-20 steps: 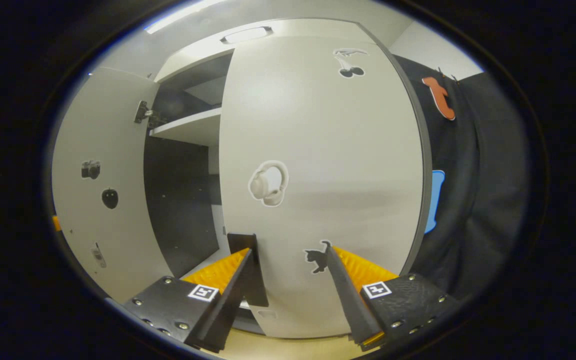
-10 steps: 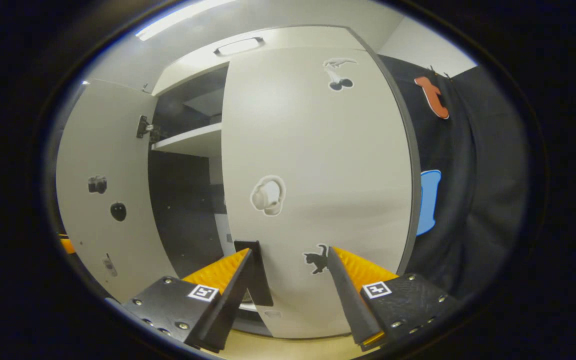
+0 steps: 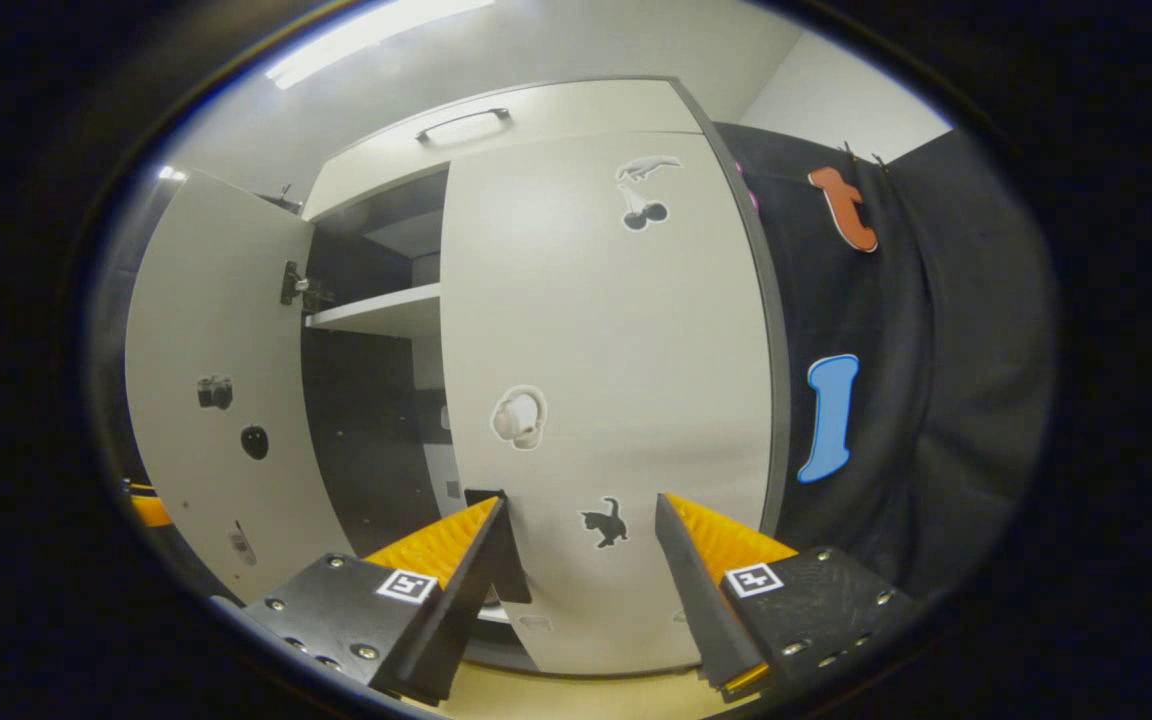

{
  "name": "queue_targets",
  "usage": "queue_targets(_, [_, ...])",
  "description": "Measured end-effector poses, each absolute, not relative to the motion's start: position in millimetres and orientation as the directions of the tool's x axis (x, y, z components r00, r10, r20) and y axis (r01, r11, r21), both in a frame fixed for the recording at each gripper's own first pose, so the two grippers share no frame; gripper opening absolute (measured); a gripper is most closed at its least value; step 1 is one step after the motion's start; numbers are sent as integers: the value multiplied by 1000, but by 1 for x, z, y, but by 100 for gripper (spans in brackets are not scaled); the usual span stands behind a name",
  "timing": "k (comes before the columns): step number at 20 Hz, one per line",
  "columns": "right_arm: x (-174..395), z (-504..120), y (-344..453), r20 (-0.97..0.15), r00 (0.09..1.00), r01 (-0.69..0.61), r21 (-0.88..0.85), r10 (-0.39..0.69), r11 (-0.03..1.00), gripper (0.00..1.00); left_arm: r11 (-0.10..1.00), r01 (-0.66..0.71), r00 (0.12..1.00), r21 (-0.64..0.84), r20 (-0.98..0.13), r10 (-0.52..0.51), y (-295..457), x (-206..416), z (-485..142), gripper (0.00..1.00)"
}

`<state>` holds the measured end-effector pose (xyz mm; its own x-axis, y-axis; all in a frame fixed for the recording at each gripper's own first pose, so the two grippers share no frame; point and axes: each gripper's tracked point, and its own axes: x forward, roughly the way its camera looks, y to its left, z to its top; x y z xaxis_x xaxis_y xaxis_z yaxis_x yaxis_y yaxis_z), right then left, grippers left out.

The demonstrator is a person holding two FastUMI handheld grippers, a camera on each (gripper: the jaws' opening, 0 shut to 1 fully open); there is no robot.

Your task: Grab one shoe with the right hand and put it into the shoe cabinet, grab the other shoe with the left hand and put it into the shoe cabinet; then close the right door with the right hand and the left door with the left hand.

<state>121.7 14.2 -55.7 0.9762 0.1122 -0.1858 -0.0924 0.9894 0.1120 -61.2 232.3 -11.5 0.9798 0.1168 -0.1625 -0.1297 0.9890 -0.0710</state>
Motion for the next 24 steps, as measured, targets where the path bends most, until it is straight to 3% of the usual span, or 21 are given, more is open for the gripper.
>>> queue_targets(2, [117,-52,9,-182,978,-85,106,103,991,86,994,-98,984,-53,-156,89,221,-55,-11,94])
queue_targets(3, [114,-51,6,-182,978,-81,103,99,991,89,995,-84,985,-51,-156,75,216,-53,-12,89])
queue_targets(4, [112,-50,3,-182,979,-76,98,93,992,89,996,-69,986,-55,-157,60,210,-50,-12,94])
queue_targets(6, [107,-48,-3,-181,980,-69,90,84,994,86,997,-41,988,-71,-155,29,198,-45,-14,94])
queue_targets(7, [106,-47,-6,-180,981,-63,86,78,994,86,997,-27,988,-78,-153,15,192,-42,-15,89])
queue_targets(8, [104,-46,-9,-182,981,-58,82,72,995,89,997,-13,989,-83,-151,1,186,-39,-15,89])
queue_targets(17, [93,-46,-40,-197,980,-11,59,22,998,86,980,127,978,-153,-146,-149,125,-2,-25,94])
queue_targets(18, [92,-46,-44,-198,980,-5,55,16,998,89,977,137,976,-163,-147,-161,116,4,-26,94])
queue_targets(24, [80,-48,-78,-205,978,47,39,-38,998,87,977,157,971,-144,-157,-180,91,28,-32,95])
